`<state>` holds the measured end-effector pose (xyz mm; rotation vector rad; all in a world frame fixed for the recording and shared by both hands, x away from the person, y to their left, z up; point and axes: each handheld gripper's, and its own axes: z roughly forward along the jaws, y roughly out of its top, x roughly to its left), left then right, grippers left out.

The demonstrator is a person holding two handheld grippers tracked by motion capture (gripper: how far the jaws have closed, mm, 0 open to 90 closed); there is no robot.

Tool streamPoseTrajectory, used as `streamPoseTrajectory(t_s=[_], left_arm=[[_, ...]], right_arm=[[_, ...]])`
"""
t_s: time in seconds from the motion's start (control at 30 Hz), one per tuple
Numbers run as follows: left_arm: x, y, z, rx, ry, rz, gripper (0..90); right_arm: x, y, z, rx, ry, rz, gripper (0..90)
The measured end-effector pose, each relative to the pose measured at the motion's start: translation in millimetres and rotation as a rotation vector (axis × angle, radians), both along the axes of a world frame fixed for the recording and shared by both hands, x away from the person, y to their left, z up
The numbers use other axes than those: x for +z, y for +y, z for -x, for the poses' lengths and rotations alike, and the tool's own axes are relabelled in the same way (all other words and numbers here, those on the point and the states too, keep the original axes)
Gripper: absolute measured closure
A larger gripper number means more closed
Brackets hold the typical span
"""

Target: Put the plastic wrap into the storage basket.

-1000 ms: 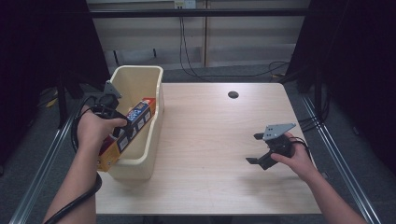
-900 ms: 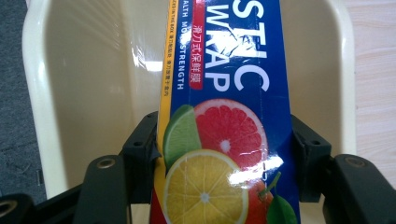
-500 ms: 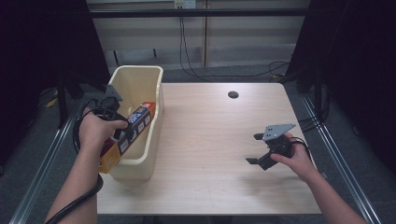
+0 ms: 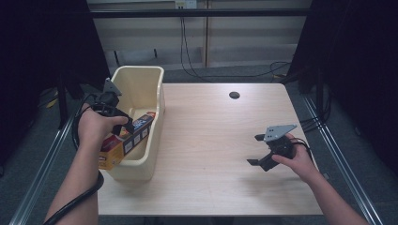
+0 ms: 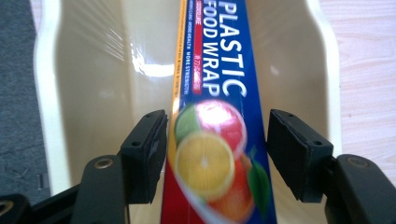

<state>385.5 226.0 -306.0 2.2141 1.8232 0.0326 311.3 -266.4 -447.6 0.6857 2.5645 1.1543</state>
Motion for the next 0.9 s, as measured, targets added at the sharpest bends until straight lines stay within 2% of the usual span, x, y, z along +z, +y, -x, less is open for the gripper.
streamPoseTrajectory(t_s=[0.2,0.3,0.37,0.57,0.83,0.9], left_arm=[[9.6,-4.0,-1.7,-0.014,-0.033,0.031,37.3],[12.5,-10.0,-2.7,-0.026,-0.058,0.069,33.6],[13.3,-14.3,-3.9,-0.046,-0.070,0.076,31.1],[14.4,-28.0,-6.2,-0.061,-0.101,0.128,24.4],[16.8,-46.7,-8.2,-0.107,-0.140,0.157,15.7],[15.7,-51.2,-8.9,-0.119,-0.137,0.160,14.2]], right_arm=[[0.3,-2.0,-0.2,0.000,-0.003,-0.006,2.6],[0.4,-2.2,-0.4,-0.006,-0.007,-0.007,2.6],[0.6,-2.2,-0.4,-0.004,-0.006,-0.010,2.6],[0.7,-4.0,3.0,-0.009,-0.010,-0.006,2.5],[2.4,-6.2,4.8,-0.022,-0.010,-0.013,2.6],[1.9,-5.8,4.6,-0.014,-0.012,-0.012,2.5]])
